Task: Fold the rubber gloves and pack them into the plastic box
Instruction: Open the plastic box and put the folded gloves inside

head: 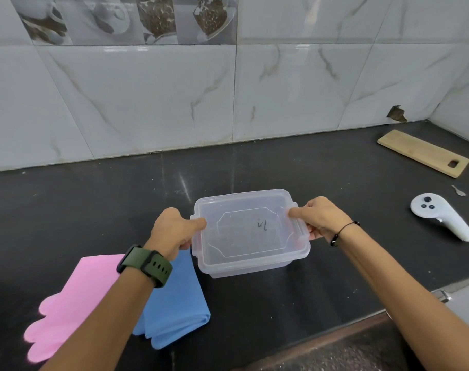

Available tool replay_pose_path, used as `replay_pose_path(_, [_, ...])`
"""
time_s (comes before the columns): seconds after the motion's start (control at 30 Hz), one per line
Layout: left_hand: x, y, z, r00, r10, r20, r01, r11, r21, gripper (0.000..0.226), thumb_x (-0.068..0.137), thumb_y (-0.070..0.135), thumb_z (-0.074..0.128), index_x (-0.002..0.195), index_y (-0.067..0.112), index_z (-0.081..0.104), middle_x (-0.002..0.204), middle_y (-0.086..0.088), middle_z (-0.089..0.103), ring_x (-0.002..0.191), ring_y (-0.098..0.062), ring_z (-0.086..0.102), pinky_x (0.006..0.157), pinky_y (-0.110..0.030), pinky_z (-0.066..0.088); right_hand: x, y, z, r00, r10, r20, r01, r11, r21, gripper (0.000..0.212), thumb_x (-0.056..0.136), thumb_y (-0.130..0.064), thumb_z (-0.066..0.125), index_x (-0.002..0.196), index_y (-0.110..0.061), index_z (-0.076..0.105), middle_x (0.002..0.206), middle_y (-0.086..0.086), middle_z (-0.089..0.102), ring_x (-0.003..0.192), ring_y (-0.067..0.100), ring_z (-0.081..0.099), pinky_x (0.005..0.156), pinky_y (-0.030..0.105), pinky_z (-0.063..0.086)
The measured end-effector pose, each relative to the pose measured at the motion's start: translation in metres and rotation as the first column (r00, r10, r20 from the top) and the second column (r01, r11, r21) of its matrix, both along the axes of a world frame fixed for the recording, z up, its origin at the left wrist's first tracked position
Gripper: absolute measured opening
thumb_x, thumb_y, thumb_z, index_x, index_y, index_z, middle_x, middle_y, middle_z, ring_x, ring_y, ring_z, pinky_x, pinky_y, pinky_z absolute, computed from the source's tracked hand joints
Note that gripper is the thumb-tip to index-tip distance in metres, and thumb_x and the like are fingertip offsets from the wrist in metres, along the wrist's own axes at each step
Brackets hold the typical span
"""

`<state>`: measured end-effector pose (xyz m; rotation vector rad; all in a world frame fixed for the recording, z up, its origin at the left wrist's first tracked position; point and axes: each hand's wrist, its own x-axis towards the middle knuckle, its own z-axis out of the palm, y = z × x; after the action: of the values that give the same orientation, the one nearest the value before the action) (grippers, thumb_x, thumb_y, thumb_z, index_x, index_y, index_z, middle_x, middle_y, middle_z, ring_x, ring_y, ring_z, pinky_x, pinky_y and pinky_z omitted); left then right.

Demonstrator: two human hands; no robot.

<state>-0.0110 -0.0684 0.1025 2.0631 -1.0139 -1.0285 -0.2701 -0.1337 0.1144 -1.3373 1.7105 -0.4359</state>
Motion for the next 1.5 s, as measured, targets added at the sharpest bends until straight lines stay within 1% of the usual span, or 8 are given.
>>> replay_pose_path(0.13, [0.004, 0.000, 0.001, 0.995, -0.025, -0.098, 0.029, 0.999, 0.037, 0.018, 0.080, 0.012, 0.064, 0.079, 0.001, 0.049, 0.062, -0.010, 0.037, 0.051, -0.018, 0.033, 0.045, -0.025, 0.035, 0.002, 0.002, 0.001, 0.999, 0.022, 0.039, -0.026, 0.994, 0.104, 0.014, 0.075, -0.014, 0.062, 0.077, -0.003, 0.054, 0.069, 0.012, 0.047, 0.057, 0.022, 0.047, 0.049, 0.024, 0.048])
replay_pose_path(0.23, [0.008, -0.001, 0.002, 0.985, -0.028, -0.168, 0.042, 0.996, 0.082, 0.016, 0.080, 0.008, 0.064, 0.087, -0.003, 0.055, 0.065, -0.011, 0.039, 0.052, -0.017, 0.034, 0.044, -0.024, 0.037, 0.001, 0.002, 0.004, 0.997, -0.003, 0.076, -0.007, 0.990, 0.139, 0.013, 0.075, -0.013, 0.062, 0.079, -0.002, 0.057, 0.070, 0.011, 0.050, 0.052, 0.020, 0.048, 0.044, 0.020, 0.048])
replay_pose_path(0.33, [0.010, -0.003, 0.002, 0.986, -0.058, -0.157, 0.073, 0.993, 0.094, 0.020, 0.079, 0.009, 0.064, 0.093, -0.004, 0.057, 0.062, -0.009, 0.046, 0.051, -0.016, 0.040, 0.039, -0.019, 0.042, -0.001, 0.002, 0.006, 0.998, 0.014, 0.063, -0.025, 0.986, 0.166, 0.013, 0.073, -0.011, 0.064, 0.078, 0.000, 0.060, 0.062, 0.010, 0.054, 0.045, 0.019, 0.053, 0.044, 0.022, 0.052])
replay_pose_path(0.5, [0.010, -0.006, 0.004, 0.991, -0.093, -0.094, 0.100, 0.992, 0.073, 0.012, 0.079, 0.008, 0.064, 0.075, 0.000, 0.056, 0.063, -0.011, 0.053, 0.048, -0.017, 0.045, 0.037, -0.017, 0.042, -0.002, 0.001, 0.006, 0.998, 0.043, 0.035, -0.050, 0.979, 0.199, 0.012, 0.075, -0.009, 0.064, 0.077, 0.003, 0.063, 0.045, 0.006, 0.061, 0.037, 0.017, 0.060, 0.044, 0.025, 0.054])
replay_pose_path(0.67, [0.011, -0.007, 0.004, 0.986, -0.091, -0.139, 0.107, 0.989, 0.107, 0.018, 0.080, 0.012, 0.066, 0.088, -0.002, 0.059, 0.068, -0.011, 0.058, 0.055, -0.018, 0.053, 0.039, -0.017, 0.048, -0.005, -0.002, 0.009, 0.997, 0.071, 0.042, -0.079, 0.961, 0.265, 0.019, 0.075, -0.010, 0.063, 0.088, 0.004, 0.066, 0.061, 0.010, 0.066, 0.045, 0.019, 0.065, 0.047, 0.028, 0.056])
replay_pose_path(1.0, [0.018, -0.013, 0.001, 0.989, -0.071, -0.126, 0.087, 0.989, 0.122, 0.031, 0.074, 0.011, 0.071, 0.097, -0.006, 0.061, 0.067, -0.011, 0.057, 0.051, -0.015, 0.050, 0.036, -0.014, 0.046, -0.006, -0.003, 0.018, 0.994, 0.107, -0.008, -0.100, 0.948, 0.304, 0.027, 0.076, -0.008, 0.063, 0.098, 0.008, 0.064, 0.066, 0.015, 0.065, 0.050, 0.023, 0.066, 0.055, 0.033, 0.061])
replay_pose_path(1.33, [0.015, -0.016, 0.007, 0.990, -0.106, -0.096, 0.116, 0.988, 0.106, 0.022, 0.073, 0.008, 0.070, 0.089, -0.006, 0.063, 0.063, -0.012, 0.056, 0.047, -0.016, 0.051, 0.036, -0.016, 0.047, -0.005, 0.001, 0.015, 0.992, 0.121, -0.036, -0.105, 0.948, 0.301, 0.010, 0.077, -0.004, 0.060, 0.080, 0.005, 0.063, 0.057, 0.012, 0.064, 0.045, 0.021, 0.066, 0.054, 0.032, 0.061])
replay_pose_path(1.5, [0.016, -0.014, 0.004, 0.988, -0.128, -0.090, 0.139, 0.982, 0.131, 0.020, 0.073, 0.008, 0.069, 0.087, -0.006, 0.063, 0.072, -0.015, 0.053, 0.053, -0.019, 0.049, 0.040, -0.017, 0.049, -0.004, 0.000, 0.016, 0.988, 0.150, -0.049, -0.127, 0.942, 0.311, 0.020, 0.076, -0.005, 0.060, 0.091, 0.007, 0.064, 0.065, 0.014, 0.065, 0.049, 0.023, 0.067, 0.055, 0.033, 0.061])
